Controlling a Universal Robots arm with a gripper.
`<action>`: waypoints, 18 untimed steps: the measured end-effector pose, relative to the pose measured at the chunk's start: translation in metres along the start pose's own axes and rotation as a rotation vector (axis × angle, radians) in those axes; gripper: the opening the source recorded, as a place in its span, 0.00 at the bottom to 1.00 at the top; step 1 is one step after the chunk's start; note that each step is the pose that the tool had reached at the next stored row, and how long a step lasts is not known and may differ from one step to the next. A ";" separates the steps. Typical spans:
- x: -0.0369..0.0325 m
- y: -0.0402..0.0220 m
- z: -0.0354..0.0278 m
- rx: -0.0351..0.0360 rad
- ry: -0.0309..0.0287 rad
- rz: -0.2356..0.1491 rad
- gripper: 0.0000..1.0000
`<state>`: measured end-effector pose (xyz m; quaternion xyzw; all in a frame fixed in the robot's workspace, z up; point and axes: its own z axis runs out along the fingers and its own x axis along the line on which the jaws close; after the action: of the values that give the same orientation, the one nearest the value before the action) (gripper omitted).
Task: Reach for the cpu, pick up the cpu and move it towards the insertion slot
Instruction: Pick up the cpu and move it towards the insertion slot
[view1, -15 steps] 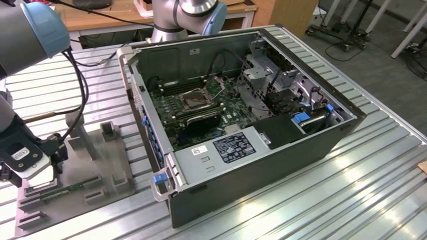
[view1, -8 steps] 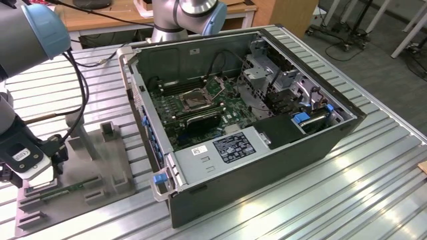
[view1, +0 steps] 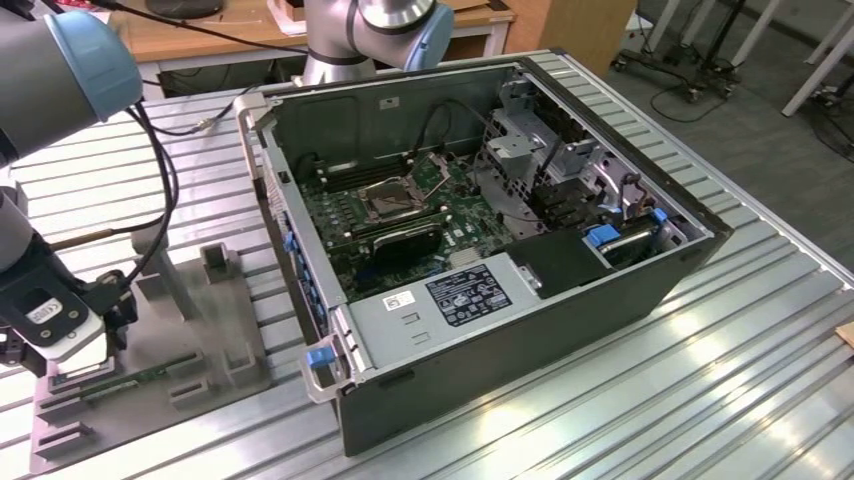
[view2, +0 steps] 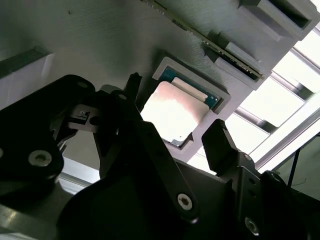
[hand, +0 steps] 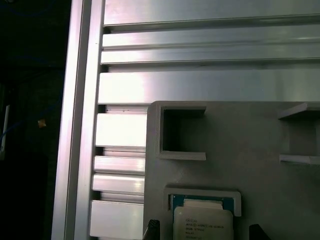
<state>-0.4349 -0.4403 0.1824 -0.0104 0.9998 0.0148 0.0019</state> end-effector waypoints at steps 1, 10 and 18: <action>0.0000 0.0000 0.0000 0.0000 0.0000 0.000 0.76; 0.0000 0.0000 0.0003 -0.0001 -0.0001 0.000 0.68; 0.0000 0.0001 0.0005 -0.0009 -0.0003 0.000 0.68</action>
<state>-0.4348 -0.4402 0.1818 -0.0103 0.9998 0.0153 0.0020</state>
